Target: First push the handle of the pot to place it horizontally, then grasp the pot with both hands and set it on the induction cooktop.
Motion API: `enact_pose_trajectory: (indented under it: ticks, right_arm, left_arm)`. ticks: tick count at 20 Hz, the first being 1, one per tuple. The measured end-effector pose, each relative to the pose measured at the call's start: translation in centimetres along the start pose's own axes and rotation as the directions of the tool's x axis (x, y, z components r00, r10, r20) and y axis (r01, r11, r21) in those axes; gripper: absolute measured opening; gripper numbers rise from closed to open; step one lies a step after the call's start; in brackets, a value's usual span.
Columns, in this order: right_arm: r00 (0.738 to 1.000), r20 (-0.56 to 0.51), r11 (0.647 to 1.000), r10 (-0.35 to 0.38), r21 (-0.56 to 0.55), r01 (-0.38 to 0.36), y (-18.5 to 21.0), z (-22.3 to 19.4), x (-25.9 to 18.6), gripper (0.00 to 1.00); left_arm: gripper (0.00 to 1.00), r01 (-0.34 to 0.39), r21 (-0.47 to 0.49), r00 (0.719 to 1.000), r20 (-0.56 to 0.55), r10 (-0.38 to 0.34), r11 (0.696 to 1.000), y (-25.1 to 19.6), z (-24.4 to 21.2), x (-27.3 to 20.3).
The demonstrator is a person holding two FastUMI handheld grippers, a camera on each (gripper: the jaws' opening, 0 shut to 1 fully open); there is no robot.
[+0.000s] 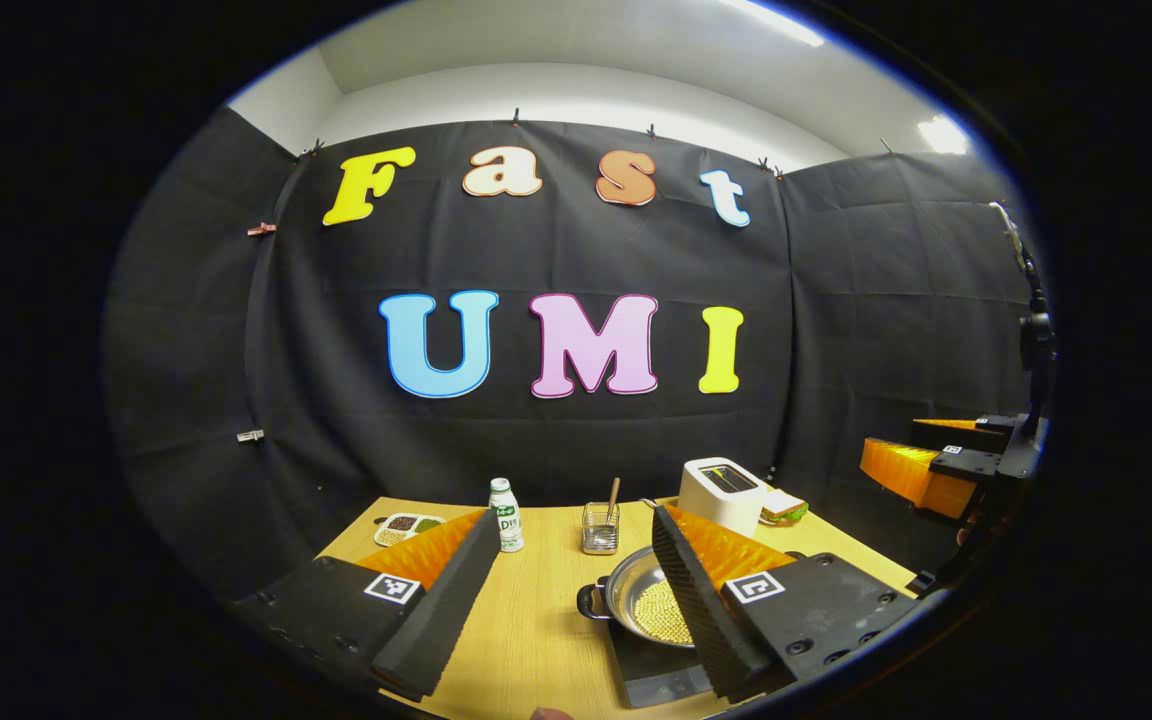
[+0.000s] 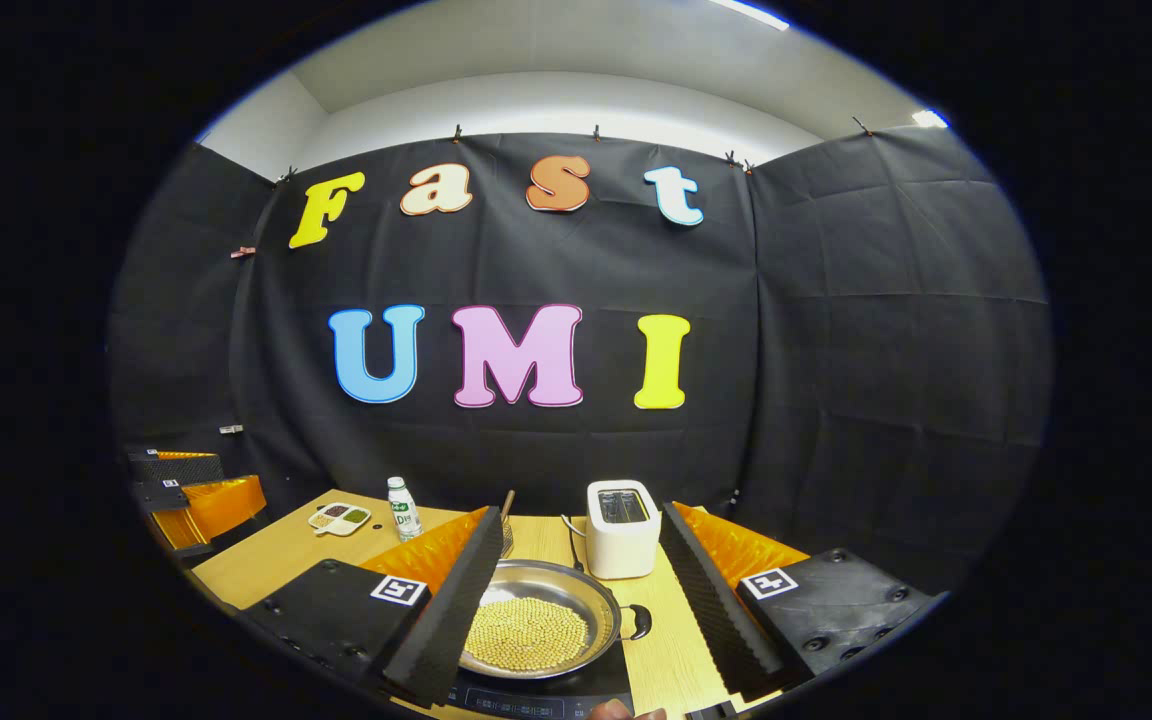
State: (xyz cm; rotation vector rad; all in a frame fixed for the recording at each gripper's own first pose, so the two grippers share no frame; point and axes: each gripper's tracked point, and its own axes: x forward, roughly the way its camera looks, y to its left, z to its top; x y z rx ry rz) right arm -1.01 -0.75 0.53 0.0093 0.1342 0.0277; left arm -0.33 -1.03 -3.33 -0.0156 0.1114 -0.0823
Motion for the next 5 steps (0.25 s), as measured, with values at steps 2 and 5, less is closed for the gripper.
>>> enact_pose_trajectory:
  ticks: [2,5]
  right_arm:
    - [1.0,-0.002,1.0,-0.002,0.006,0.002,0.04,0.01,0.22,0.98]
    - [1.0,0.0,1.0,-0.003,-0.002,0.003,0.06,-0.13,0.28,0.98]
  left_arm:
    - [0.97,0.003,0.0,1.0,-0.002,-0.003,1.0,-0.21,0.06,0.06]
    - [0.95,0.01,-0.005,1.0,-0.012,-0.01,1.0,-0.43,-0.24,0.16]
